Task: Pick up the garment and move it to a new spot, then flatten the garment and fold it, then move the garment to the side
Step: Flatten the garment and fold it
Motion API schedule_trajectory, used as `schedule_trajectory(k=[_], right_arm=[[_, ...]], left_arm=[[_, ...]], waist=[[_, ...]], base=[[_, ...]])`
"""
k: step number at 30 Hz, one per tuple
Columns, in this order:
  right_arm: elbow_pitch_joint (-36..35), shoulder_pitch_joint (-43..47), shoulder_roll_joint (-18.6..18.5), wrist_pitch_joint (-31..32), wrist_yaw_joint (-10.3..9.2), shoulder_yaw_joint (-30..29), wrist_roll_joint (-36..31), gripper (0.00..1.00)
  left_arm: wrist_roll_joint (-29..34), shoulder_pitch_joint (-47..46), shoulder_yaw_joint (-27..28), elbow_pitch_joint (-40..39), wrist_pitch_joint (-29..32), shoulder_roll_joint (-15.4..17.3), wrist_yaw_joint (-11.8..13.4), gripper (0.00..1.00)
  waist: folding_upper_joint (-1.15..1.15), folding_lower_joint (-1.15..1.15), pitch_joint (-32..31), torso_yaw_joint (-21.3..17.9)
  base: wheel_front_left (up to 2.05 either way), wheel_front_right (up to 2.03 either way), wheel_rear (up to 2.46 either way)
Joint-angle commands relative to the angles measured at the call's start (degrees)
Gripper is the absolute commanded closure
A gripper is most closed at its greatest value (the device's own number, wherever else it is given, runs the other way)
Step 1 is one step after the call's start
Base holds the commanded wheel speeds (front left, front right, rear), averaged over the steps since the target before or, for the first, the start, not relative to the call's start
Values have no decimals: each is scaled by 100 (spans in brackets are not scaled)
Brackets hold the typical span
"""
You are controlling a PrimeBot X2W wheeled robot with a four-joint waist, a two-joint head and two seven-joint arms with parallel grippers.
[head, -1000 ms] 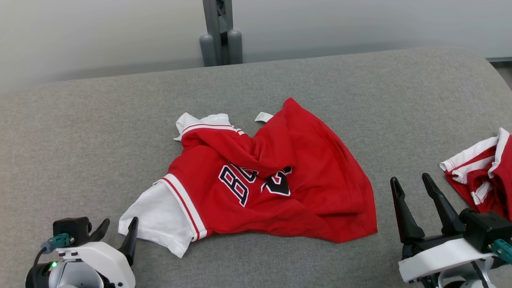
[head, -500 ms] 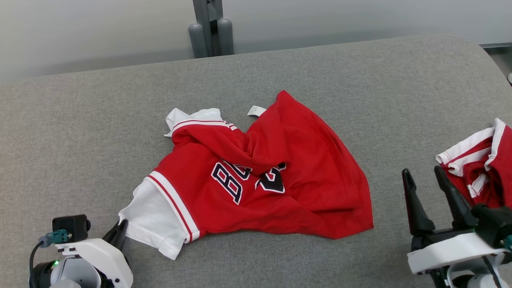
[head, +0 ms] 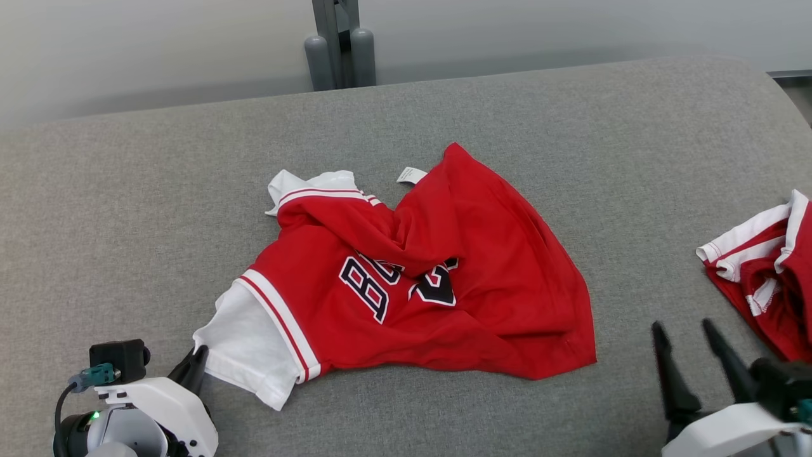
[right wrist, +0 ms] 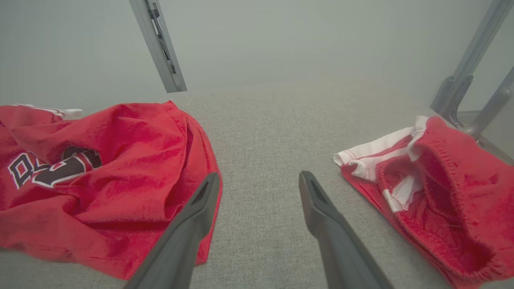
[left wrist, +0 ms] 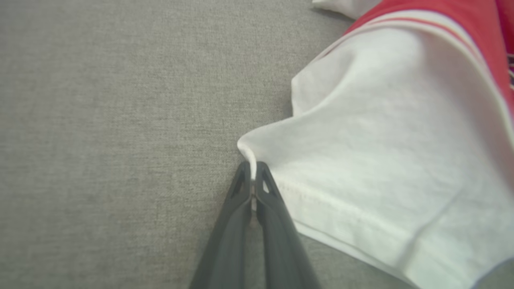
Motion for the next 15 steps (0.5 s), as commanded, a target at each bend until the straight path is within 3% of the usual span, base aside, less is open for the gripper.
schedule_trajectory(k=[1, 15], right_arm=[[123, 63, -21, 52, -2, 121, 45, 0], [1198, -559, -24, -13, -2, 1175, -166, 0]], left_arm=[[-40, -53, -3, 12, 16, 16, 30, 100], [6, -252, -99, 85, -24, -20, 13, 100]], waist=[[0, 0, 33, -5], [0, 0, 246, 116]], base=[[0, 0, 0], [0, 0, 0]])
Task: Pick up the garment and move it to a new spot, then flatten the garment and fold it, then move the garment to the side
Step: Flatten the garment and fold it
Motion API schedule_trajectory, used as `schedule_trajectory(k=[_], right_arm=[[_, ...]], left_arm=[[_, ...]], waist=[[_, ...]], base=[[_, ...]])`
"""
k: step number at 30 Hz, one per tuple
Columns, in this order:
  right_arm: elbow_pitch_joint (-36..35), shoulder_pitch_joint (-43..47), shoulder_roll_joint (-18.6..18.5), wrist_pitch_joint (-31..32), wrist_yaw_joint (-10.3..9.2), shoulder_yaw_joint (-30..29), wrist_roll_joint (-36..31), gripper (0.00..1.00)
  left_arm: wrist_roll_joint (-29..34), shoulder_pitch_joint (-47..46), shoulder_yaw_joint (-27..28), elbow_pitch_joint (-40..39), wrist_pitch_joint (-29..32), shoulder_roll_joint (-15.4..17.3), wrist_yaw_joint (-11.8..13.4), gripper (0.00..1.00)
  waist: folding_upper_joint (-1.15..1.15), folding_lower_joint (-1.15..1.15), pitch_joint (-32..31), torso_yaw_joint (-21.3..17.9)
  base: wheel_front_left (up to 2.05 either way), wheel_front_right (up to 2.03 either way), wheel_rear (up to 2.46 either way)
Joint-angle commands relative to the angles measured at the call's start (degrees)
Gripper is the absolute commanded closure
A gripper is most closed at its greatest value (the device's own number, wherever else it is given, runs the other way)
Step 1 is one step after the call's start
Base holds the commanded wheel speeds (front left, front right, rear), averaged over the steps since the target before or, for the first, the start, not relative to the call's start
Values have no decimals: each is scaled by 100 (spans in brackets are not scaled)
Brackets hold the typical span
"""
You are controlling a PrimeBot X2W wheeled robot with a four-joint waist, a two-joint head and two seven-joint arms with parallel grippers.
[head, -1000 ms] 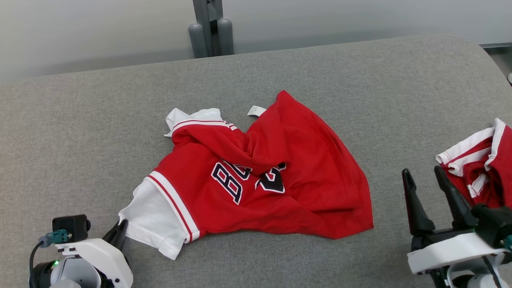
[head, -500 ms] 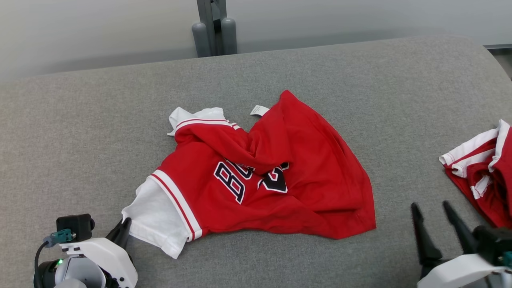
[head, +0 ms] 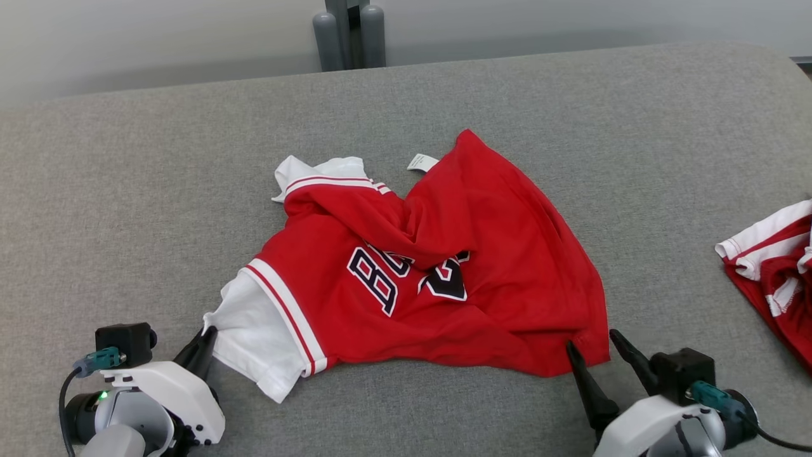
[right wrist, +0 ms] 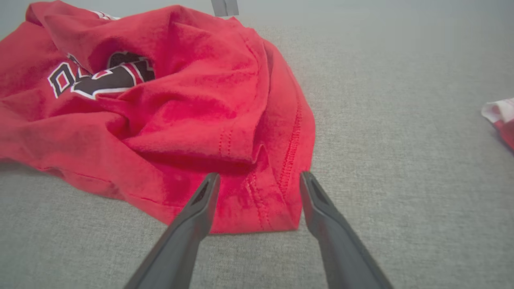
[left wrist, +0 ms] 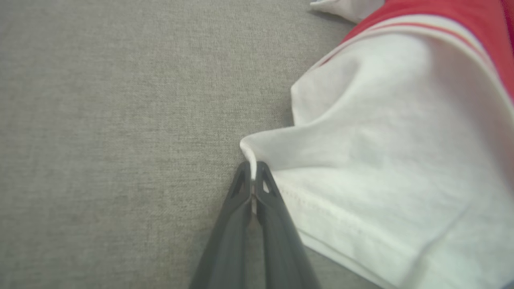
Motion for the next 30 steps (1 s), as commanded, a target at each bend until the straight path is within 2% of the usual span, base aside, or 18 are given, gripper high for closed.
schedule_trajectory(k=[1, 9, 10, 11, 12, 13, 17, 22, 25, 30], right_arm=[[73, -97, -30, 21, -2, 31, -40, 0], [604, -438, -30, 89, -2, 176, -106, 0], [630, -433, -31, 87, -2, 168, -99, 19], [650, -401, -30, 120, -2, 165, -69, 55], [648, -357, -29, 139, -2, 163, -56, 73], [620, -305, -30, 141, -2, 159, -38, 100], [400, -162, -32, 79, -3, 98, 84, 100], [-266, -68, -30, -84, -2, -75, 240, 100], [-642, -137, -29, -82, -2, -228, 245, 100], [-1202, -430, -30, -72, -2, -509, 182, 100]], left_arm=[[7, -53, -29, 86, 21, -9, 16, 100], [23, -185, -92, 230, -52, -71, -23, 100], [24, -194, -94, 247, -61, -71, -20, 100], [24, -204, -96, 261, -81, -73, -20, 100], [26, -212, -93, 268, -98, -70, -16, 100], [30, -220, -94, 274, -105, -65, -12, 100], [26, -216, -33, 247, -221, -21, 58, 100], [7, -157, 205, -228, -536, 97, 286, 100], [51, -105, 351, -705, -647, 214, 481, 100], [205, -108, 551, -1974, -656, 439, 877, 100]], waist=[[0, 0, 24, 25], [0, 0, 106, 150], [0, 0, 115, 160], [0, 0, 123, 168], [0, 0, 130, 170], [0, 0, 138, 170], [0, 0, 149, 122], [0, 0, 79, 41], [0, 0, 16, 46], [0, 0, -92, 111]], base=[[0, 0, 0], [0, 0, 0], [0, 0, 0], [0, 0, 0], [0, 0, 0], [0, 0, 0], [0, 0, 0], [0, 0, 0], [0, 0, 0], [0, 0, 0]])
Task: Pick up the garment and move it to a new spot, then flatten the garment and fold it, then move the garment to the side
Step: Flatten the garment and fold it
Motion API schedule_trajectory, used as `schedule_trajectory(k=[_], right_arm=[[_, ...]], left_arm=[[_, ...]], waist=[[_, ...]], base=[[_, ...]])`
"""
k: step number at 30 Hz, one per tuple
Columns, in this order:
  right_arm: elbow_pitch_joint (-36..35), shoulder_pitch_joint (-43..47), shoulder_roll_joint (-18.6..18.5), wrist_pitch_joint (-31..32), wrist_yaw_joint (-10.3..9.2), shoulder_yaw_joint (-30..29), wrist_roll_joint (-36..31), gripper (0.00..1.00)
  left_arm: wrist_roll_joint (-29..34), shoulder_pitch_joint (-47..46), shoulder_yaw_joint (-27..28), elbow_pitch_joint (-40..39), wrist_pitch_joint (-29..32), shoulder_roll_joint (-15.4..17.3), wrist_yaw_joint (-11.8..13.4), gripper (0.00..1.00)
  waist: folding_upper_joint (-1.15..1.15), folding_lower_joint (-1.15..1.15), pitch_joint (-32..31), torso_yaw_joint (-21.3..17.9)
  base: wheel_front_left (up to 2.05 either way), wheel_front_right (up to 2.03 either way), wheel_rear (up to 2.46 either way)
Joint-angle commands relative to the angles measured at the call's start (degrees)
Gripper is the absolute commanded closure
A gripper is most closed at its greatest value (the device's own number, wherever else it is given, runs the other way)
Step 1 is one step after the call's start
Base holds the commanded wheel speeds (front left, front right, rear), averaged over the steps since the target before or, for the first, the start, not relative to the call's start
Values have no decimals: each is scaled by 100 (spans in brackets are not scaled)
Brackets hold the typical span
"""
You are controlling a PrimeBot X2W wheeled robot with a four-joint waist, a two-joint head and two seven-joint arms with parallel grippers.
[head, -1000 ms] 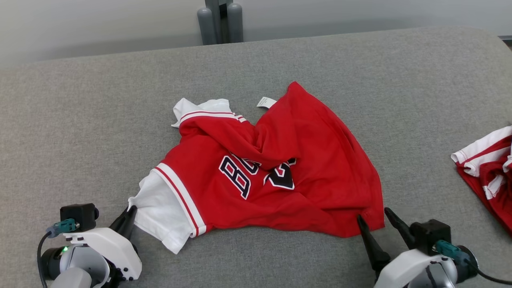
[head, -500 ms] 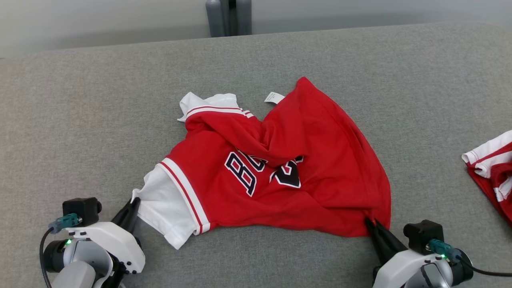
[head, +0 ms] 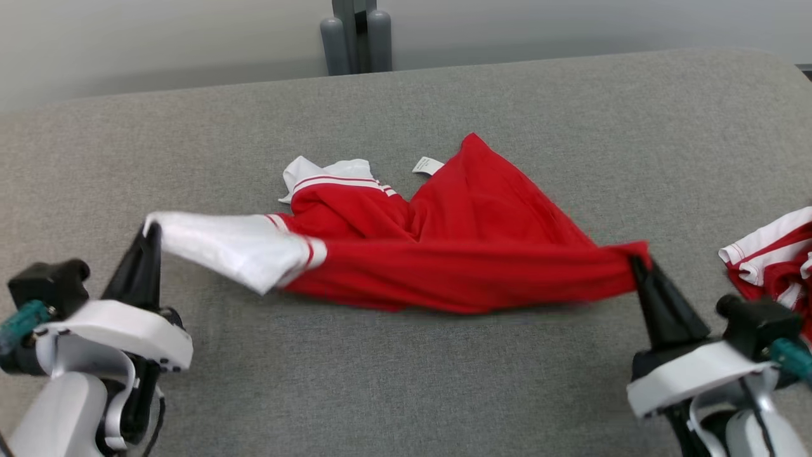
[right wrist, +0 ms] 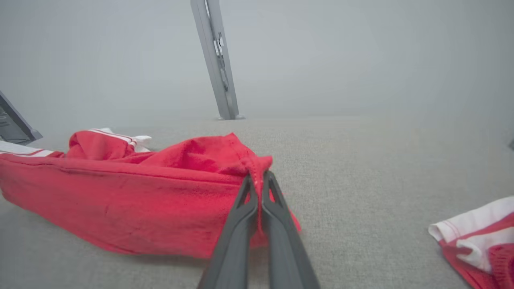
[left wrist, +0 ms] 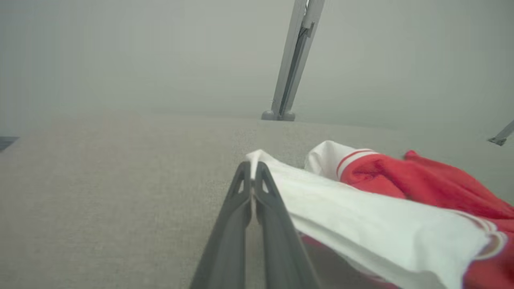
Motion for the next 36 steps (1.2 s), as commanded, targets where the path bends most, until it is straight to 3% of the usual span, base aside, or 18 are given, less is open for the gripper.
schedule_trajectory(k=[1, 5, 10, 21, 29, 36], right_arm=[[-114, -151, -29, -8, -3, -57, 14, 100], [-388, -627, -30, -19, -2, -151, 29, 100], [-544, -1197, -28, -26, -2, -121, -36, 100], [-679, -2574, -94, -15, -2, -65, 5, 100], [-547, -2979, -204, 153, -2, -29, 179, 100], [123, -3582, -299, 183, -2, 104, 453, 100]], left_arm=[[66, -10, 80, -290, -14, 98, 103, 100], [197, -186, 239, -1294, 55, 260, 352, 100], [315, -516, 301, -2068, 156, 347, 473, 100], [745, -1908, 348, -3107, 371, 492, 659, 100], [736, -2596, 146, -3045, 721, 487, 546, 100], [423, -3213, -76, -2207, 793, 224, 234, 100]], waist=[[0, 0, -44, 25], [0, 0, -143, 24], [0, 0, -242, 28], [0, 0, -523, -42], [0, 0, -659, -22], [0, 0, -451, -19]], base=[[0, 0, 0], [0, 0, 0], [0, 0, 0], [0, 0, 0], [0, 0, 0], [0, 0, 0]])
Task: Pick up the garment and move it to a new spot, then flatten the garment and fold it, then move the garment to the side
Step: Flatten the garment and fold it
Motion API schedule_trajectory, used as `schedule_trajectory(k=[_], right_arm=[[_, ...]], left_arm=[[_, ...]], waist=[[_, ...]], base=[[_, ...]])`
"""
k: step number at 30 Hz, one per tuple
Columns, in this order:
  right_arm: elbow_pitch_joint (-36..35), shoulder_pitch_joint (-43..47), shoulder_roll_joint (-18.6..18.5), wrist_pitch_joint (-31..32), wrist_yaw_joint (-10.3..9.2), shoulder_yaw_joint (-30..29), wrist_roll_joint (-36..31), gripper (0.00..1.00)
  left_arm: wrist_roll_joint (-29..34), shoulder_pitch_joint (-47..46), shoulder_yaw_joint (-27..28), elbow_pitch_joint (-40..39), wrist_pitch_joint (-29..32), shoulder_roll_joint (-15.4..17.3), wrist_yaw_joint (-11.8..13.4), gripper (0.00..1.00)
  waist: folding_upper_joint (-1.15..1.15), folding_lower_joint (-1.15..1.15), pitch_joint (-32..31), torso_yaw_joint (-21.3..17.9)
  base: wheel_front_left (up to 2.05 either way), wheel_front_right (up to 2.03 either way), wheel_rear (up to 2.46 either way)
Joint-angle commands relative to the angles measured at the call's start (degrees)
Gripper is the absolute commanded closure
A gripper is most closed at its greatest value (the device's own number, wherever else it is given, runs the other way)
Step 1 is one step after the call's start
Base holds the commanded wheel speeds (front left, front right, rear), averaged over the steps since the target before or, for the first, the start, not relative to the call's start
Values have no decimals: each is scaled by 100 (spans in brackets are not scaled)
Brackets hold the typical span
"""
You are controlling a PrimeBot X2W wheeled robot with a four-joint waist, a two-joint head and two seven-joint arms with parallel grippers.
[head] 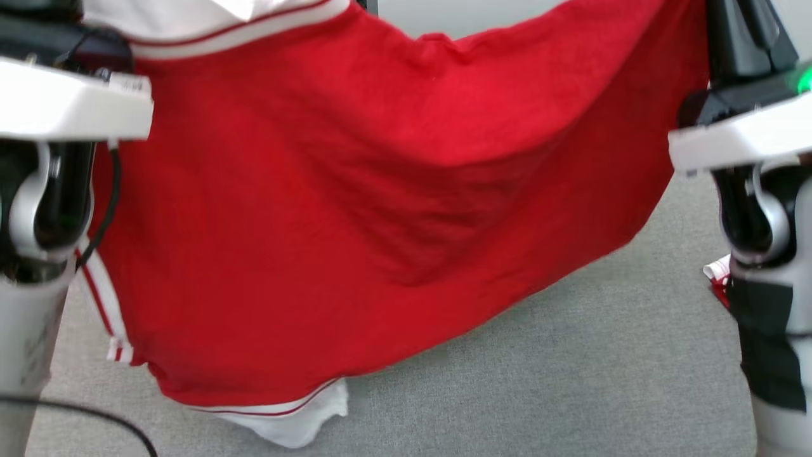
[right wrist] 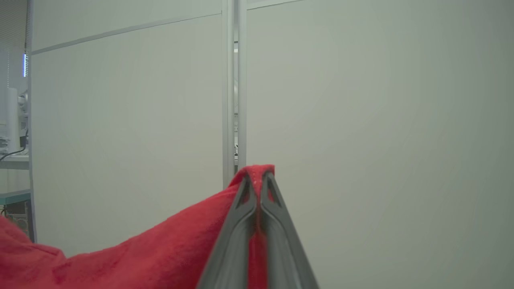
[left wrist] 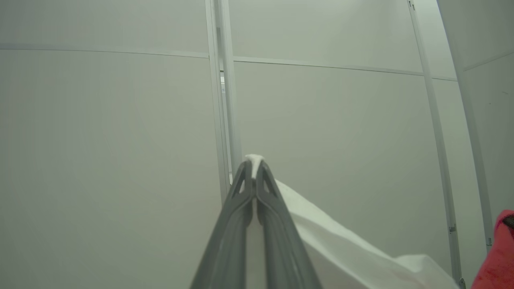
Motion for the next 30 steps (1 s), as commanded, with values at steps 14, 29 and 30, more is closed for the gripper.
schedule_trajectory(k=[14, 29, 30], right_arm=[[2783, -3163, -117, -910, -2, 468, 335, 100], [5179, -4630, 29, -1673, -2, 886, 220, 100], [5200, -4526, 37, -1674, -2, 986, 262, 100]], left_arm=[[187, -3133, -362, 3560, -564, -436, -1006, 100], [57, -4353, -514, 6429, -1731, -1184, -1729, 100], [-41, -4273, -484, 6549, -1758, -1243, -1741, 100]], waist=[[0, 0, 1184, -78], [0, 0, 2255, 151], [0, 0, 2332, 162]], base=[[0, 0, 0], [0, 0, 0], [0, 0, 0]])
